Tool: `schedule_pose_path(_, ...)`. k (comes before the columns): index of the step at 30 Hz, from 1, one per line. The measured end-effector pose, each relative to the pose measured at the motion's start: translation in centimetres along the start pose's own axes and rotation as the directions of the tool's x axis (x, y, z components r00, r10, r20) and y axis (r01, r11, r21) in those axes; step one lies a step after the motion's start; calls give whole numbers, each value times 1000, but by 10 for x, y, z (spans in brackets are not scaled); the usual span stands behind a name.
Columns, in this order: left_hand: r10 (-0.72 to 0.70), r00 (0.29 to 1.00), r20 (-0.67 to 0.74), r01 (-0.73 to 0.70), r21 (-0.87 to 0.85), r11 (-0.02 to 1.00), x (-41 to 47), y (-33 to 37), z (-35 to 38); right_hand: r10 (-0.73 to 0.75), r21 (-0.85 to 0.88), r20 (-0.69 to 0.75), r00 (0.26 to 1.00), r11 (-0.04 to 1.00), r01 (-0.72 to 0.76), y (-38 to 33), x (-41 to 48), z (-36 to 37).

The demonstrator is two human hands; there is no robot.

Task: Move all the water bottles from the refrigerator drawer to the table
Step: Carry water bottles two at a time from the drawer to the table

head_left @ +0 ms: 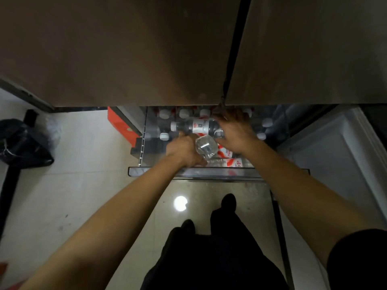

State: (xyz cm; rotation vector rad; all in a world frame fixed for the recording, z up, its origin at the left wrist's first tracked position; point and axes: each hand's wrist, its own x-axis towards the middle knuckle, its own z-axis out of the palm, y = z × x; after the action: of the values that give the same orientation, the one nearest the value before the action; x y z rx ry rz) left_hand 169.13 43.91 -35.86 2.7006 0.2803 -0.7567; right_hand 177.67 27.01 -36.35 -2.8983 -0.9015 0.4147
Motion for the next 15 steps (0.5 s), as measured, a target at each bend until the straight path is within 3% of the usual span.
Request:
schedule_pose_path(5, -32, 983, -180, 15, -98, 995, -10, 2, -8, 50, -62, 24, 998, 997, -48, -3, 6, -1)
schedule_pose_path(8, -93, 947, -308, 3, -282, 959, -20, 2, -18, 119, -36, 36, 992, 992, -118, -3, -1, -4)
schedule_pose_path(12, -290, 846, -447, -83, -649, 756, -35, -1, -31, 221, -66, 13, 975, 973, -220, 9, -29, -16)
schedule_pose_path(15, -371, 782, -501, -190, -758, 623, -47, -3, -37, 315, -35, -15, 949, 948, -316, 21, -55, -23)
